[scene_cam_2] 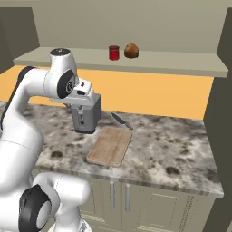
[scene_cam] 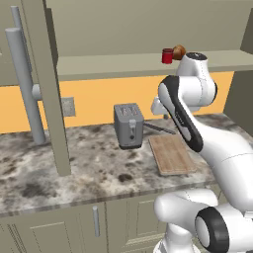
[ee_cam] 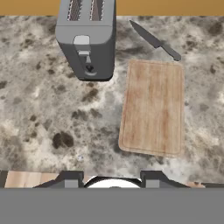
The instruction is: Pick the bread, place it on the cutting board, pick the jam, place it on the counter, and close the cabinet.
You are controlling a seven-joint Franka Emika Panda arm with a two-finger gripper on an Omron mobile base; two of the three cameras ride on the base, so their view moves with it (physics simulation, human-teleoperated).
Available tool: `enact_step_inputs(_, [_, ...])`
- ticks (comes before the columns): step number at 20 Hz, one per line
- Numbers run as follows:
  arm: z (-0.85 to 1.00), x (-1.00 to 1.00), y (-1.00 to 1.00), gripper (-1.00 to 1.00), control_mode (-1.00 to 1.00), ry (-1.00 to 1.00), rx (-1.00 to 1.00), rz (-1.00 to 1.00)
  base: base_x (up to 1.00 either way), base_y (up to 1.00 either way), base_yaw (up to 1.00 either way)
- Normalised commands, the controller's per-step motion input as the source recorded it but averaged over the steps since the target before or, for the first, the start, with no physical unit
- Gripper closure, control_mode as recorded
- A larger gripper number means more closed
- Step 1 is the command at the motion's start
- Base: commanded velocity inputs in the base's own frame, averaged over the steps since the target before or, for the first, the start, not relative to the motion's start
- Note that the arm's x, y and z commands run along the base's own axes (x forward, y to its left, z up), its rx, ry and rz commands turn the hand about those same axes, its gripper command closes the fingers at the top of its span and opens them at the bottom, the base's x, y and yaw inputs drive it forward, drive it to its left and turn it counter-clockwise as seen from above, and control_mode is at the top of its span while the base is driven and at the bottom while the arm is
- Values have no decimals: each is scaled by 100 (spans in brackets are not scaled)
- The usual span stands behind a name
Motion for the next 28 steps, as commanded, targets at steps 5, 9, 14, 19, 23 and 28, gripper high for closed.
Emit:
enact_step_inputs(5, [8,-16,0,-100,-100,-9,-3,0,0,0,0])
enact_step_inputs(9, [24,-31,0,-100,-100,-21,-5,0,0,0,0])
enact_step_inputs(14, [35,-22,-6,-100,-100,-18,-1,0,0,0,0])
enact_step_inputs(19, [35,-30,-17,-100,-100,-8,0,0,0,0,0])
enact_step_inputs(23, [31,-22,-15,-100,-100,-4,0,0,0,0,0])
enact_step_inputs(28, [39,-5,-22,-100,-100,-6,0,0,0,0,0])
